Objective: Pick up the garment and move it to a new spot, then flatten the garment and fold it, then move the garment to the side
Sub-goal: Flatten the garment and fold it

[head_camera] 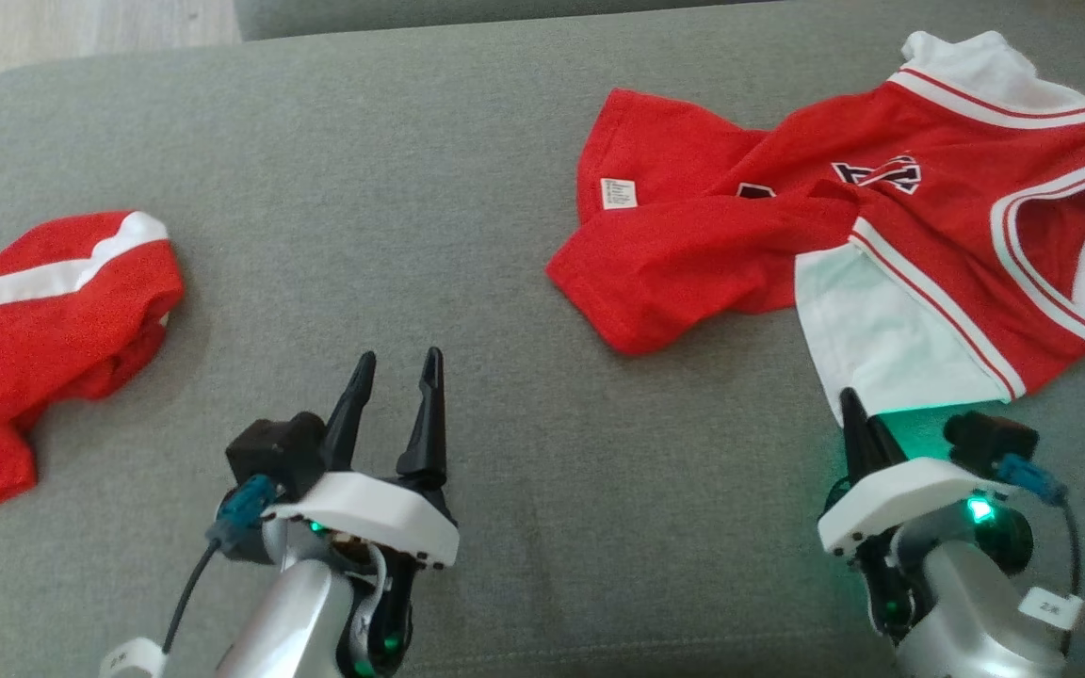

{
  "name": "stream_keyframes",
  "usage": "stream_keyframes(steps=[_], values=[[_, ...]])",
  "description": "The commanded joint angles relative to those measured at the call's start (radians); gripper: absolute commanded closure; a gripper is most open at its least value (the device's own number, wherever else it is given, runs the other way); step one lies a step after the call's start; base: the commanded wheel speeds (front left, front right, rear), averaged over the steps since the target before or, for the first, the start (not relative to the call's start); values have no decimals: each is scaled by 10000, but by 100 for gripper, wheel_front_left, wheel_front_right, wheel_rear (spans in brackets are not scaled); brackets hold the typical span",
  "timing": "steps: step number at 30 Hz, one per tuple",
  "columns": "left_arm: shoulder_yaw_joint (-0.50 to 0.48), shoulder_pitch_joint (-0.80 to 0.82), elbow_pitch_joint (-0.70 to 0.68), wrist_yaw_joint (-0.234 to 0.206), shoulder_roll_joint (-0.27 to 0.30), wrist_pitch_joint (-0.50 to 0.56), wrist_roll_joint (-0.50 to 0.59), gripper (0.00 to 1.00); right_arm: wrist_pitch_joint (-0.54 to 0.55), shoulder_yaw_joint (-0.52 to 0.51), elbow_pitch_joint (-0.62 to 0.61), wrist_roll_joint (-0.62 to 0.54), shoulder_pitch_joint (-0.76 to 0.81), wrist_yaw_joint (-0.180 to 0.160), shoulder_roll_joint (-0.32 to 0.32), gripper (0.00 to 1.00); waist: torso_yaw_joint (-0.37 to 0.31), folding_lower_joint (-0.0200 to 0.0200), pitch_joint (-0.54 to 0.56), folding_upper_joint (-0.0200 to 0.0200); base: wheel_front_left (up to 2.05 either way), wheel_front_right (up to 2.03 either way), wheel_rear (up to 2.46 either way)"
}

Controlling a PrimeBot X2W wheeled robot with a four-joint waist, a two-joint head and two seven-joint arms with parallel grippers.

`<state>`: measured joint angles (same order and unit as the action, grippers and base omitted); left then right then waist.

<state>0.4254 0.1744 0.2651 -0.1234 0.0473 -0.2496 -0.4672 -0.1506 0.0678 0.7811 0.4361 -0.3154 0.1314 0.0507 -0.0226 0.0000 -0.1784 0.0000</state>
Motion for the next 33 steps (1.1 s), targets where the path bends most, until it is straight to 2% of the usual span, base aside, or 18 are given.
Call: stream_keyframes(steps=[1,4,6,12,18,25,26,31,33], values=[[-364,457,-260,-29,29,-122,85,0,-156,360,-32,-299,-61,-7,-4,100,-105,0,55,0,0,0,0],[-469,357,-277,-28,29,-122,-109,0,-139,652,-210,-1094,49,-7,-5,100,-390,0,179,0,0,0,0],[-495,285,-278,-8,29,-122,-279,0,43,453,-463,-1511,229,-7,2,100,-632,0,235,0,0,0,0],[-428,329,-89,87,29,-122,-231,0,1227,-829,-2006,-2583,1129,-7,400,100,-1346,0,489,0,0,0,0],[-22,926,517,366,29,-122,53,0,2566,-1972,-3824,-3246,1821,-7,409,100,-1860,0,454,0,0,0,0],[326,2251,2339,614,29,-122,487,0,3035,-2038,-4766,-3401,1749,-7,131,100,-2168,0,188,0,0,0,0],[424,2854,3116,667,39,-122,689,0,3051,-1935,-4898,-3384,1668,-7,72,100,-2217,0,60,0,0,0,0],[602,4308,4968,659,208,-100,1160,0,3021,-1657,-5034,-3281,1510,-7,9,100,-2357,0,-315,0,0,0,0],[759,5036,5796,784,266,-99,1374,0,2925,-1555,-5044,-3050,1408,-7,1,100,-2417,0,-570,0,0,0,0]])
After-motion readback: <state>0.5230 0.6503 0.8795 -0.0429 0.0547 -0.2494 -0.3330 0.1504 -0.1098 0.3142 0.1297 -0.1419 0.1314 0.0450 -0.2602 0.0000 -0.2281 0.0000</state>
